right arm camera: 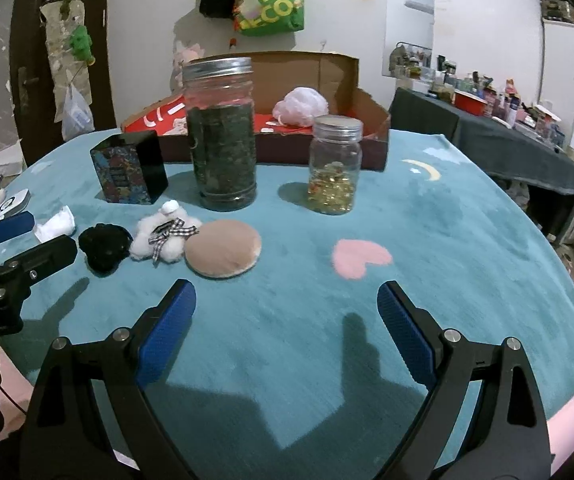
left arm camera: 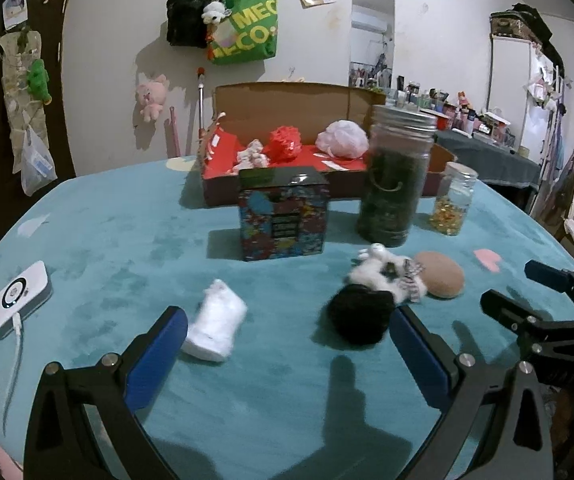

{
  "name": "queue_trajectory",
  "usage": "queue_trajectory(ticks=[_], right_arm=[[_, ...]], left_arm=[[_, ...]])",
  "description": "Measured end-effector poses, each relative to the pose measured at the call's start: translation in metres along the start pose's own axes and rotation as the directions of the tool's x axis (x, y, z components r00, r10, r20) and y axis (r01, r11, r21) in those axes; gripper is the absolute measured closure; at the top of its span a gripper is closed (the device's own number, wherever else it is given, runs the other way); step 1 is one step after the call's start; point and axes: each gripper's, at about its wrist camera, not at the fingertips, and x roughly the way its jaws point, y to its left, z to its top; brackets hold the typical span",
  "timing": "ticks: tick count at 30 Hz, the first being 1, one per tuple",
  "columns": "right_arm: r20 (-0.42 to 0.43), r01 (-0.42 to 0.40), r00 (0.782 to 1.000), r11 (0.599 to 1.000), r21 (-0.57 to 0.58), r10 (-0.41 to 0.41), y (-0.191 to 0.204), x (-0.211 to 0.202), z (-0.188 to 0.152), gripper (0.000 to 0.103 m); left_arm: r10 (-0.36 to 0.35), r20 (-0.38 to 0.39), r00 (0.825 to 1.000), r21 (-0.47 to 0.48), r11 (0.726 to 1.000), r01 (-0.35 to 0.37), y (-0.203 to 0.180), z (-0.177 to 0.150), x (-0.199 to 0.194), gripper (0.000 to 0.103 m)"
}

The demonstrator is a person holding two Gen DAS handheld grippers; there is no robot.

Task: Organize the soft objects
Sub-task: 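Grasp the white cloth roll with the left tool while the right tool grasps the beige round pad, then lift the white cloth roll and beige pad toward the red box with both tools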

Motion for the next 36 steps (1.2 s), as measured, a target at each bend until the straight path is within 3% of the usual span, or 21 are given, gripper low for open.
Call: queue_trajectory(ticks=[10,13,16,21,22,24,25,27,29,31,36], right_arm=[[-0.073,-0.047,0.996,0.999,-0.024,0.045,0.006,0.022,0.023,0.01],[-0.11,-0.073,0.992,0.996,-0.043,0.068,0.009,0.031,0.03,0.01],[-0.152,-0.117,0.983,0.991,-0.068,0.106,0.012,0.04,0.035,0.01],[-0.194,-0.131,0.975,0.986,-0.102,0.109,0.016,0.054,0.039,0.01],[-0.198,-0.139,0.973,0.985,-0.103,0.116,0.016,0.055,0.039,0.014],[-0.211,-0.174,0.966,0.979,-0.103,0.149,0.017,0.058,0.038,0.032],[-0.228,-0.201,0.958,0.975,-0.097,0.175,0.018,0.061,0.036,0.047],[-0.212,-0.239,0.953,0.967,-0.088,0.216,0.017,0.06,0.035,0.06],[-0.2,-0.26,0.95,0.961,-0.088,0.239,0.018,0.058,0.035,0.08],[-0.179,-0.267,0.951,0.961,-0.077,0.25,0.015,0.054,0.034,0.087],[-0.133,-0.27,0.956,0.962,-0.047,0.262,0.002,0.042,0.04,0.089]], left_arm=[[-0.002,-0.085,0.996,0.004,1.0,0.002,0.032,0.014,0.015,0.001],[-0.002,-0.119,0.993,0.029,1.0,0.005,0.038,0.016,0.021,0.006],[-0.008,-0.163,0.987,0.041,0.999,0.015,0.043,0.015,0.028,0.013],[-0.042,-0.222,0.974,0.032,0.998,0.05,0.047,0.009,0.041,0.047],[-0.042,-0.214,0.976,0.035,0.998,0.051,0.046,0.01,0.041,0.052],[-0.07,-0.213,0.975,0.035,0.996,0.079,0.044,0.013,0.039,0.085],[-0.08,-0.214,0.974,0.03,0.996,0.088,0.043,0.014,0.039,0.085],[-0.117,-0.206,0.972,0.024,0.992,0.124,0.037,0.018,0.037,0.086],[-0.131,-0.195,0.972,0.028,0.99,0.139,0.031,0.023,0.035,0.086],[-0.155,-0.182,0.971,0.028,0.986,0.163,0.023,0.028,0.033,0.086],[-0.231,-0.161,0.959,0.052,0.969,0.242,-0.005,0.041,0.031,0.086]])
